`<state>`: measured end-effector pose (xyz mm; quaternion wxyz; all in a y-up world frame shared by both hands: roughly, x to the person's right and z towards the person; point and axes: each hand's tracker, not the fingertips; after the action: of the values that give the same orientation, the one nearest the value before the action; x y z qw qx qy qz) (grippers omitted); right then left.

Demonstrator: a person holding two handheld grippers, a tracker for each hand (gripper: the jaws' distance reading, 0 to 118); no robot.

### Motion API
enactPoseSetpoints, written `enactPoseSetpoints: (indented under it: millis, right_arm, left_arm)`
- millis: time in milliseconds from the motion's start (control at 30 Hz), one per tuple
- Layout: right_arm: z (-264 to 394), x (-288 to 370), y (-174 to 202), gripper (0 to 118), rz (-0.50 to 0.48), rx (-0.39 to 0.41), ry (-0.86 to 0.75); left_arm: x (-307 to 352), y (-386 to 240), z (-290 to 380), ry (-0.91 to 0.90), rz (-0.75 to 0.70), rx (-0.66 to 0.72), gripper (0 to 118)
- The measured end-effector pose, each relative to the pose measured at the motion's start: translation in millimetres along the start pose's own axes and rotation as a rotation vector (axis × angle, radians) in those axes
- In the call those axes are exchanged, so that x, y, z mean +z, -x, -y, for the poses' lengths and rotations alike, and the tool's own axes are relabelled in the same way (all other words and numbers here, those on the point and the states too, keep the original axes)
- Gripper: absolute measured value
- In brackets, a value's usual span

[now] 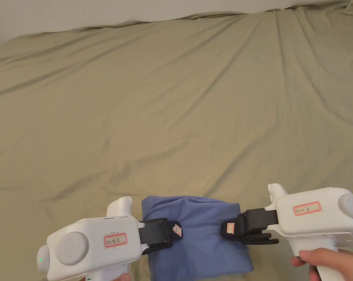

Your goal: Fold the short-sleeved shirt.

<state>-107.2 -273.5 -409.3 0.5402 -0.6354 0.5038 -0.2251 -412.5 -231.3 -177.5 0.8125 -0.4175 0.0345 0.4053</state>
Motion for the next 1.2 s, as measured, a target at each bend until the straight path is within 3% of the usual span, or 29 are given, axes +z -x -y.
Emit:
enactPoseSetpoints:
  millis: [67, 200, 267, 367, 467, 533, 700, 833, 867, 933, 967, 1100, 1200]
  right_arm:
    - [6.0, 17.6, 20.0, 3, -0.08, 0.047, -0.046]
    - [23.3, 59.7, 73.5, 3, -0.086, 0.236, -0.179]
    - [36.2, 84.2, 102.3, 3, 0.02, 0.374, -0.28]
    - [55.1, 114.5, 135.6, 3, 0.339, 0.564, -0.437]
    - [68.0, 139.9, 151.9, 3, 0.59, 0.642, -0.571]
    - [75.0, 158.4, 156.2, 3, 0.634, 0.628, -0.638]
    - [87.9, 196.6, 148.0, 3, 0.609, 0.53, -0.733]
    - [96.6, 207.7, 133.1, 3, 0.602, 0.474, -0.719]
    - [96.2, 208.4, 127.2, 3, 0.601, 0.466, -0.706]
    - [98.5, 208.7, 119.9, 3, 0.59, 0.452, -0.676]
    - [100.1, 208.8, 116.6, 3, 0.584, 0.444, -0.667]
    - [99.1, 208.4, 109.3, 3, 0.596, 0.419, -0.653]
    - [88.8, 209.0, 118.1, 3, 0.642, 0.434, -0.643]
  left_arm:
    - [17.4, 7.0, -3.7, 0.002, 0.061, 0.048, 50]
    - [62.7, 22.9, -13.6, -0.017, -0.007, 0.002, 50]
    - [90.2, 29.5, -17.4, -0.021, -0.09, -0.016, 50]
    - [134.8, 57.4, -32.1, -0.055, -0.201, -0.032, 50]
    - [178.7, 89.9, -52.0, -0.089, -0.396, -0.083, 50]
    - [200.3, 106.3, -58.6, -0.09, -0.482, -0.083, 50]
    - [223.9, 172.0, -73.1, -0.012, -0.677, -0.045, 49]
    - [224.1, 222.5, -72.4, 0.064, -0.688, 0.063, 50]
    - [221.8, 234.8, -71.2, 0.086, -0.651, 0.112, 56]
    - [219.5, 237.4, -64.2, 0.08, -0.751, 0.153, 107]
    - [219.0, 231.5, -61.4, 0.071, -0.769, 0.112, 117]
    - [233.3, 187.5, -59.4, -0.138, -0.694, -0.021, 117]
    - [243.3, 135.7, -73.4, -0.162, -0.628, -0.078, 114]
